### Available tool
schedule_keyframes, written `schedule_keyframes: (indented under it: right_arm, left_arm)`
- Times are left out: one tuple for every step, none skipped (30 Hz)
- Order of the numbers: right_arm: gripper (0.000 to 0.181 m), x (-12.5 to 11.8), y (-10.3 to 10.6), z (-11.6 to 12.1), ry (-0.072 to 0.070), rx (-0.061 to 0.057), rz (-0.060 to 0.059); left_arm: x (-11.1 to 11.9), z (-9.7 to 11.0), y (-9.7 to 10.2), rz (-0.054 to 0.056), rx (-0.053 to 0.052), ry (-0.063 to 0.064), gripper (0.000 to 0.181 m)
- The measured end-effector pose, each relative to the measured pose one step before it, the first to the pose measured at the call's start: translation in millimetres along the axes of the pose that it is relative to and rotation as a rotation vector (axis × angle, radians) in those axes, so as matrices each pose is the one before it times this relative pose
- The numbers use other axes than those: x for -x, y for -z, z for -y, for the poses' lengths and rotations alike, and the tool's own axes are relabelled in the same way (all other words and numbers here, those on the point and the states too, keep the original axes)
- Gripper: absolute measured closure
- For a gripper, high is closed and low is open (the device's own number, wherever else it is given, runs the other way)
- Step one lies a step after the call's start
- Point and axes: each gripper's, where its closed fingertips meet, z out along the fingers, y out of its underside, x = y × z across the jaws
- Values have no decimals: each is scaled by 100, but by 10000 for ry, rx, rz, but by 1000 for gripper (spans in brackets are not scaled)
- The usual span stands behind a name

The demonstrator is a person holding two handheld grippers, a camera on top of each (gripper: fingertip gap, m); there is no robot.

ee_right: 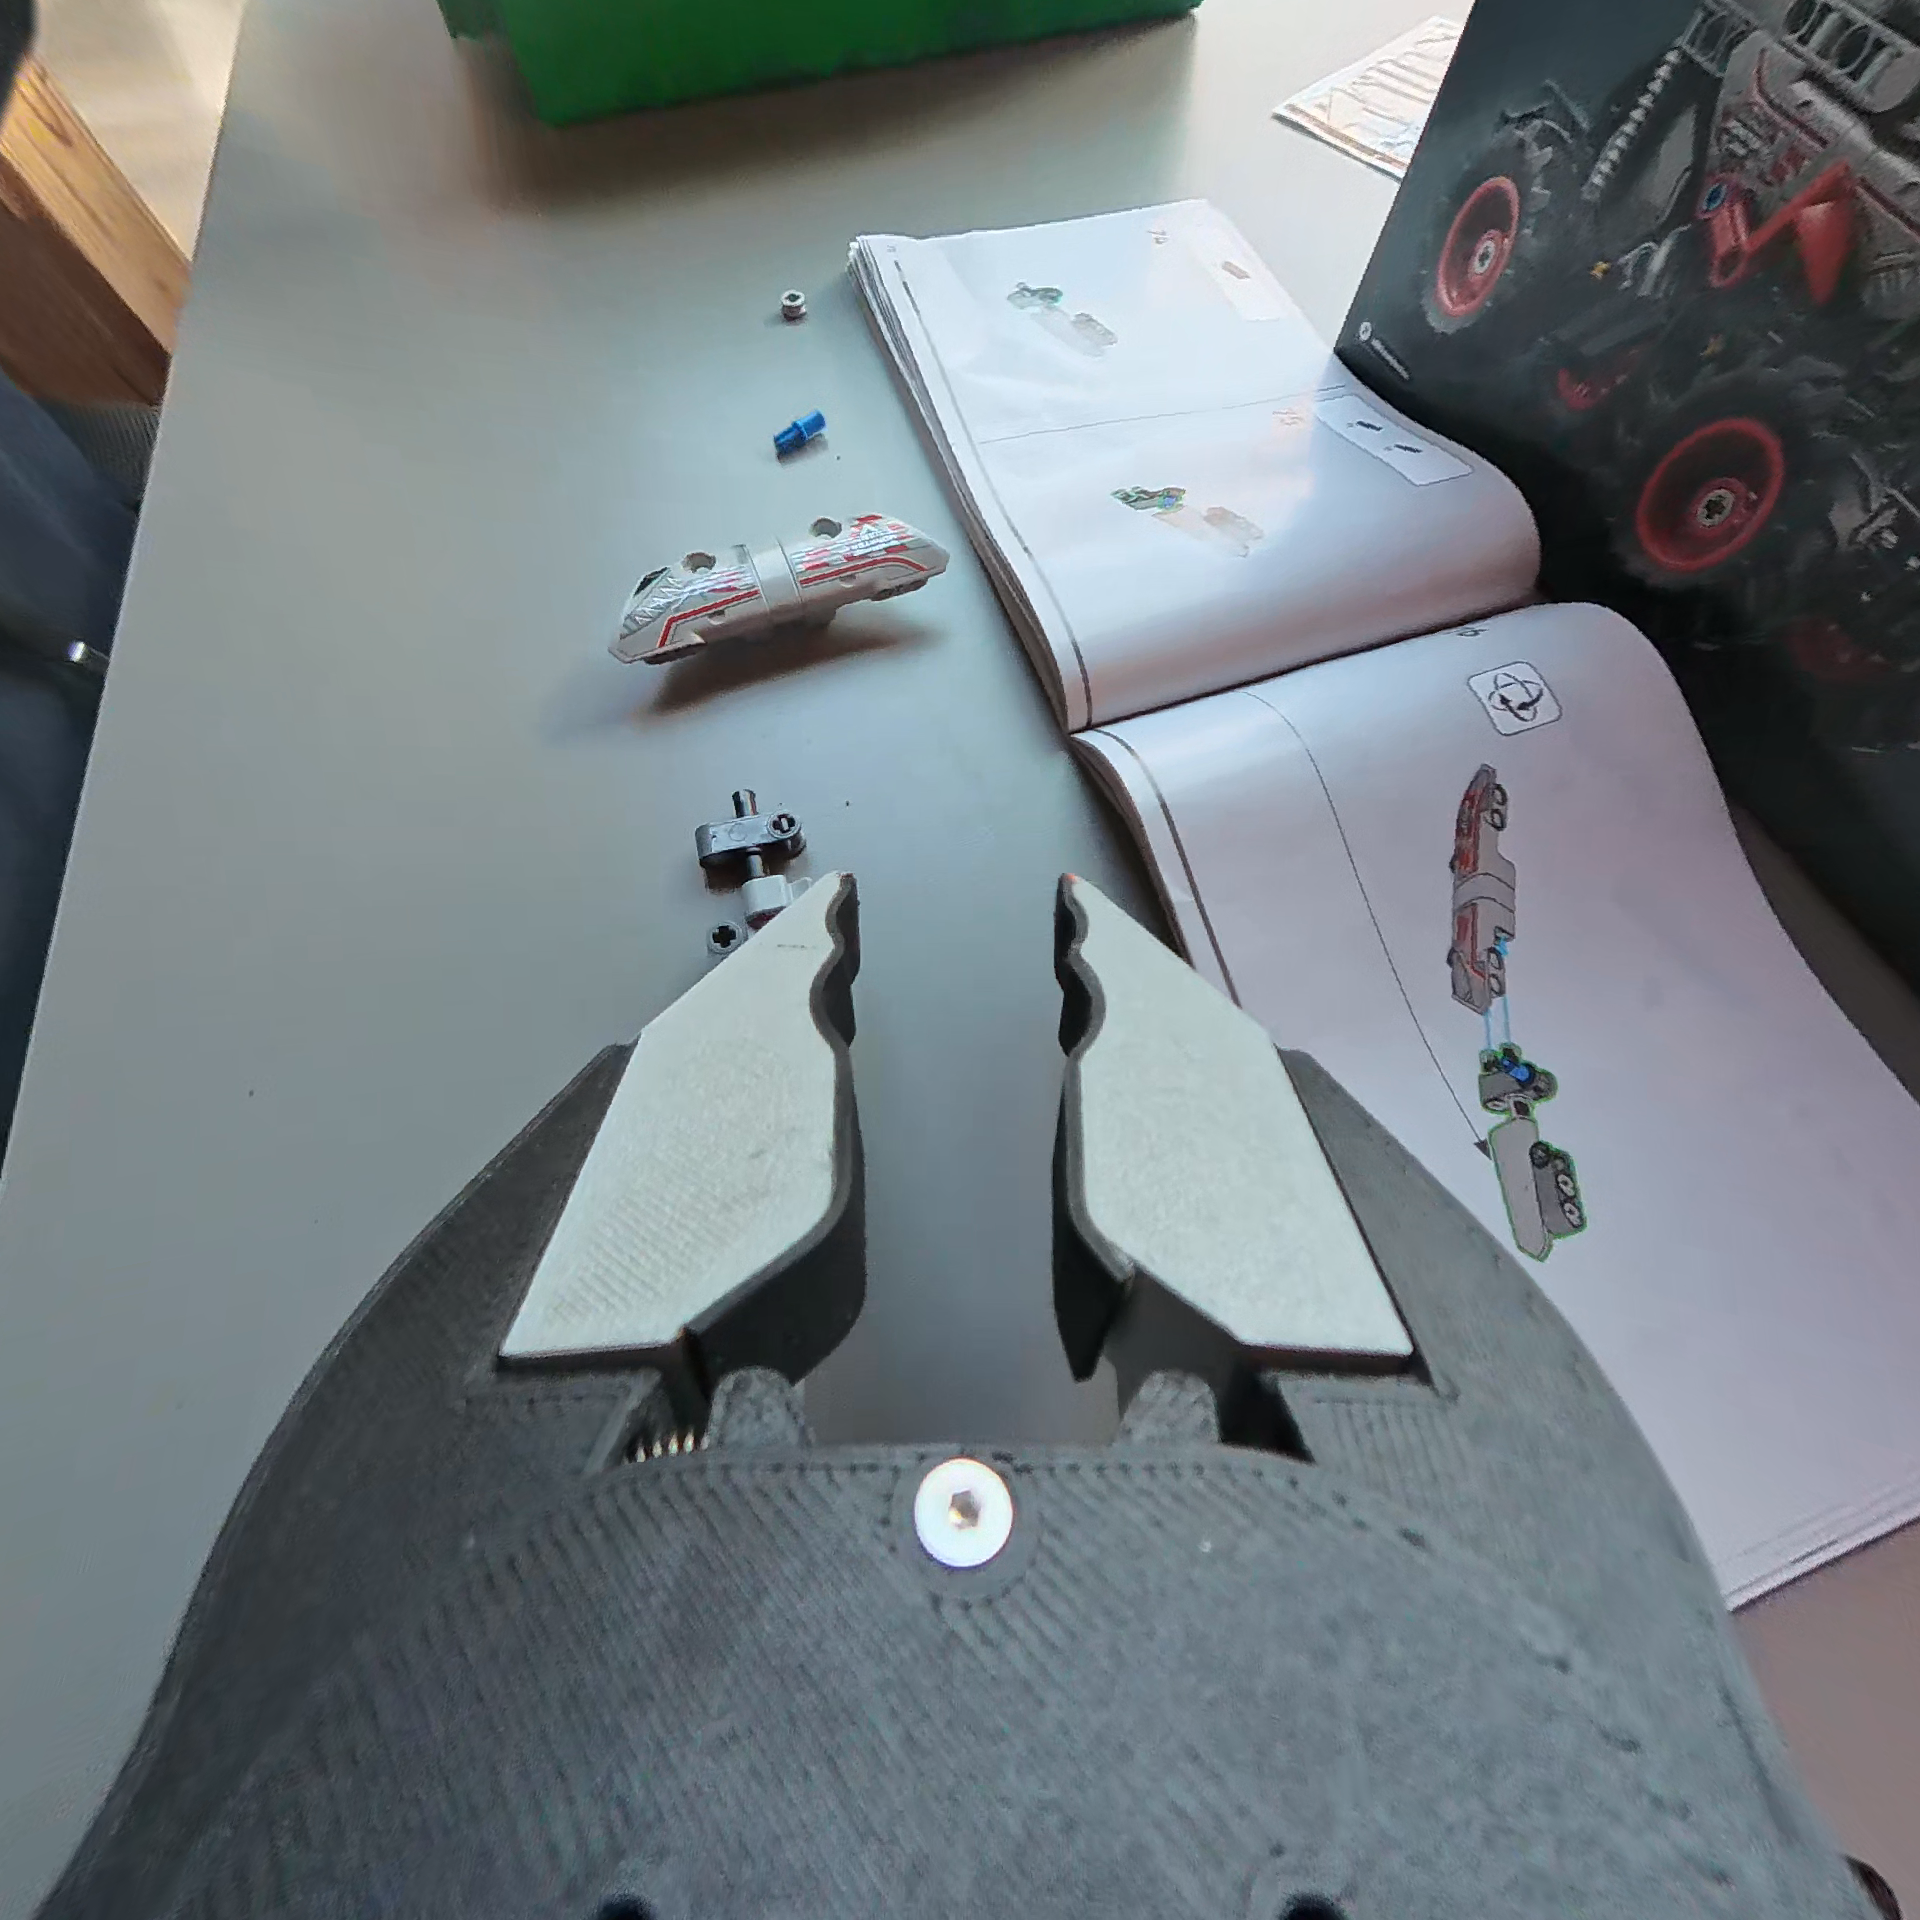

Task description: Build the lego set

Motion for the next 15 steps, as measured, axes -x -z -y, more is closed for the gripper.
schedule_keyframes:
  right_arm:
    - [146,-41,-4,-1,-47,4,17]
    - [146,-23,-28,-24,-17,20,6]
    - [146,-5,-35,-44,1,34,2]
    - [146,10,-38,-48,10,41,-3]
    - [146,2,-43,-40,20,37,-11]
    - [146,9,-30,-31,23,30,-16]
    - [146,9,-21,-31,15,24,-9]
    - [146,6,-25,-23,1,18,5]
    - [146,15,-4,-18,-7,9,16]
    - [146,7,-1,-1,-8,2,16]
    - [146,11,-6,5,-7,-1,13]
    - [146,11,-3,-10,-4,0,12]
    - [146,6,2,-1,0,0,11]
    - [146,16,3,0,2,-3,4]
    - [146,-9,9,11,3,-6,-7]
  left_arm:
    - [-384,401,-400,-209,-103,-31,181]
    - [-358,284,-409,-197,19,-105,181]
    - [-46,255,-398,-15,65,-142,179]
    - [114,284,-370,67,80,-156,173]
    - [165,313,-326,67,52,-166,172]
    - [286,395,-260,102,-13,-149,172]
    - [510,421,-156,179,-15,-124,171]
    - [721,548,-31,248,-52,-95,171]
    - [718,699,44,201,-134,-69,171]
    - [606,766,30,97,-172,-48,171]
    - [586,708,-68,61,-129,-23,172]
    - [601,438,-241,83,20,-7,171]
    - [445,9,-476,3,245,-14,165]
    - [248,-339,-668,-95,451,3,160]
    - [206,-340,-801,-95,439,11,159]
